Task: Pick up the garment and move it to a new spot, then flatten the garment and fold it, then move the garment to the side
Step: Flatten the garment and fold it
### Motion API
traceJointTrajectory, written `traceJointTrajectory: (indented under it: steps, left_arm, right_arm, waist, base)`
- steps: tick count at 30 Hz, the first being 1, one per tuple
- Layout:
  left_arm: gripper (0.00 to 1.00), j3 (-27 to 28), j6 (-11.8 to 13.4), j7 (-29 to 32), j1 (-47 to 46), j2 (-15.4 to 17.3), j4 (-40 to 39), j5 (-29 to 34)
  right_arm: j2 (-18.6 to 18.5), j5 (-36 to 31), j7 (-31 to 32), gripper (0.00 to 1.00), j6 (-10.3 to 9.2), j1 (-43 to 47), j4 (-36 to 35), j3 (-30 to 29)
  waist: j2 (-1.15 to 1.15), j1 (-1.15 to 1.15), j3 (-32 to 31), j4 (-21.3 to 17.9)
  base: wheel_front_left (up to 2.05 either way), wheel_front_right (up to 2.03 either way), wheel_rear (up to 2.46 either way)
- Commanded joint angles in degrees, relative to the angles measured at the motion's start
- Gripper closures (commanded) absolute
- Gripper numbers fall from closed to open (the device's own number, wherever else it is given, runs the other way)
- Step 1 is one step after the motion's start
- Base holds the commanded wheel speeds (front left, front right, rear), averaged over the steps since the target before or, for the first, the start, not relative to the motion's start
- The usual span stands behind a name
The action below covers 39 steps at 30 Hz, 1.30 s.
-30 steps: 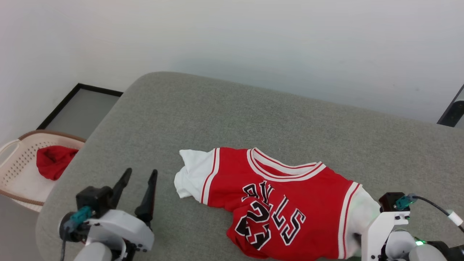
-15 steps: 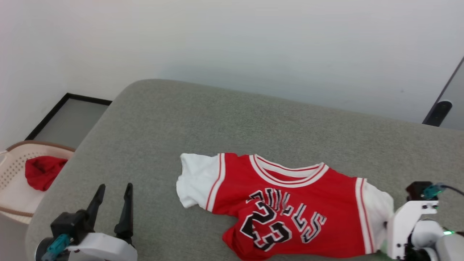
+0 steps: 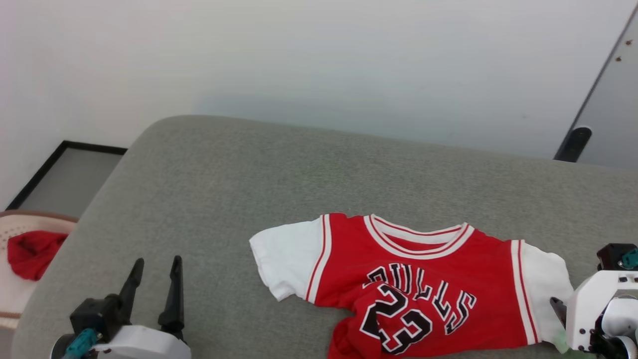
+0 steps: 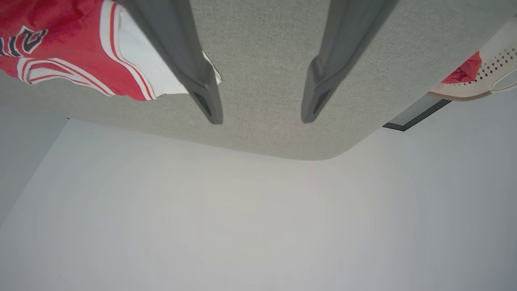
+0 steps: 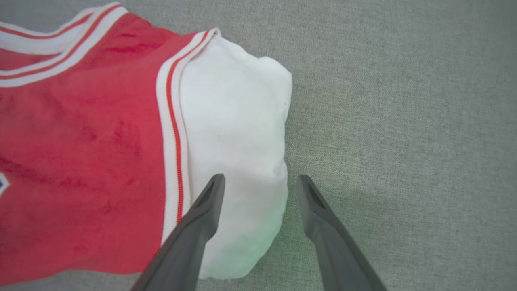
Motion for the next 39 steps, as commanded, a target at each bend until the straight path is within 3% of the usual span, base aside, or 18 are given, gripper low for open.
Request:
traceJointTrajectory:
  steps: [1, 8, 19, 25, 30, 39]
  left_arm:
    - [0.00, 0.52, -0.23, -0.18, 0.77, -0.19, 0.23, 0.34]
    - [0.00, 1.16, -0.27, -0.18, 2.11, 0.24, 0.00, 0.09]
    - [0.00, 2.53, -0.25, -0.19, 3.08, 2.00, -1.97, -1.14]
    - [0.00, 0.54, -0.26, 1.48, -0.67, 5.30, 1.36, -5.01]
    - [0.00, -3.88, -0.26, 11.12, -7.42, 10.11, 3.92, -12.41]
    - [0.00, -11.59, -0.26, 37.80, -21.92, 18.08, 12.22, -23.11]
  right_arm:
    - [0.26, 0.18, -1.23, 0.00, -0.08, -0.72, -0.03, 0.25]
    - [0.68, 0.79, -5.55, 0.00, -0.08, 1.15, -2.86, 1.46]
    - [1.25, -3.81, -26.36, 0.00, -0.08, 7.12, -15.73, 3.58]
    - [3.13, -6.37, -31.85, 0.00, -0.08, 8.22, -19.39, 3.94]
    - [3.81, -7.34, -33.88, 0.00, -0.08, 6.32, -21.50, 4.64]
    - [5.36, -7.22, -33.88, 0.00, -0.08, 3.64, -25.19, 5.66]
  waist:
    - [0.00, 0.00, -0.17, -1.51]
    - [0.00, 0.00, -0.74, -5.12]
    - [0.00, 0.00, -0.59, -12.77]
    - [0.00, 0.00, 0.40, -16.00]
    - [0.00, 0.00, 2.36, -17.53]
    - [0.00, 0.00, 8.93, -19.92]
  base:
    - [0.00, 0.00, 0.00]
    - [0.00, 0.00, 0.00]
    - [0.00, 0.00, 0.00]
    - [0.00, 0.00, 0.00]
    - [0.00, 0.00, 0.00]
    - [0.00, 0.00, 0.00]
